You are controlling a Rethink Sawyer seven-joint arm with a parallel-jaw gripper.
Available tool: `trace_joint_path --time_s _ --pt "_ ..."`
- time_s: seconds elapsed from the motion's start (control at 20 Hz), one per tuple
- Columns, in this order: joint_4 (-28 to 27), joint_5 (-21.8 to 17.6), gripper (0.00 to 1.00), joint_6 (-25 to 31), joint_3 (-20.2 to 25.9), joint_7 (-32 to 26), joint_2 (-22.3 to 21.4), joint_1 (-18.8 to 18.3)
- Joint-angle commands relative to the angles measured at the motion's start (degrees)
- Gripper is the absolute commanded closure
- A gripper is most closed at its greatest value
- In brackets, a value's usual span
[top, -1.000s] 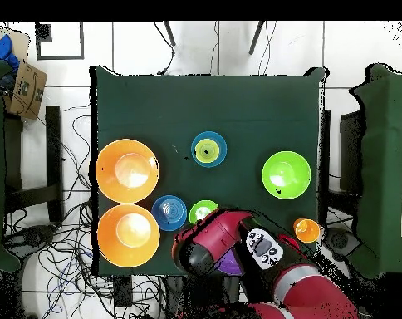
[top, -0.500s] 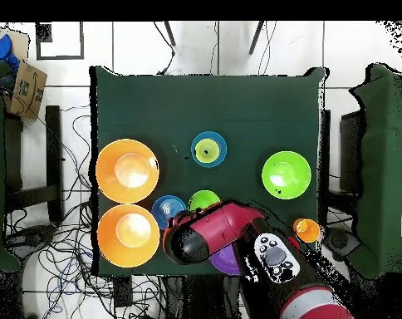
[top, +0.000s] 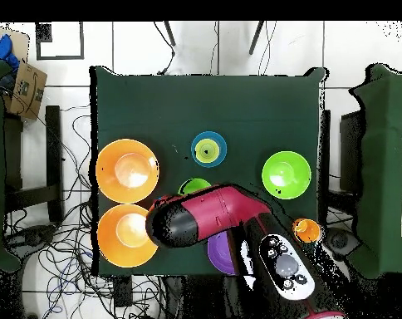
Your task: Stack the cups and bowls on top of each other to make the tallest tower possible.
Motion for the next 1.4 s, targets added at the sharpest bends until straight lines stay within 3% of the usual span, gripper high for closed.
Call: trace_joint_path --time_s 0.05,0.25,0.4,0.55,0.7,1.0,1.15,1.4 --pt "-7.90 5.59 1.00 9.52 2.46 -1.32 -4.96 1.10" --pt "-8.63 6.91 1.00 10.76 -1.18 2.86 -6.82 1.58" --pt "-8.09 5.75 1.00 8.30 -4.10 5.71 -6.66 1.39" --pt "-9.90 0.72 1.00 4.01 -9.32 10.17 -2.87 2.62" --pt "-11.97 -1.64 1.00 0.35 -13.11 12.16 2.17 4.07" --pt "-11.33 1.56 1.00 1.56 -17.04 13.19 3.96 5.57" --pt "-11.26 0.69 1.00 0.47 -18.66 12.95 4.65 6.24" --pt "-12.78 2.80 1.00 -1.96 -18.28 12.15 8.41 6.09"
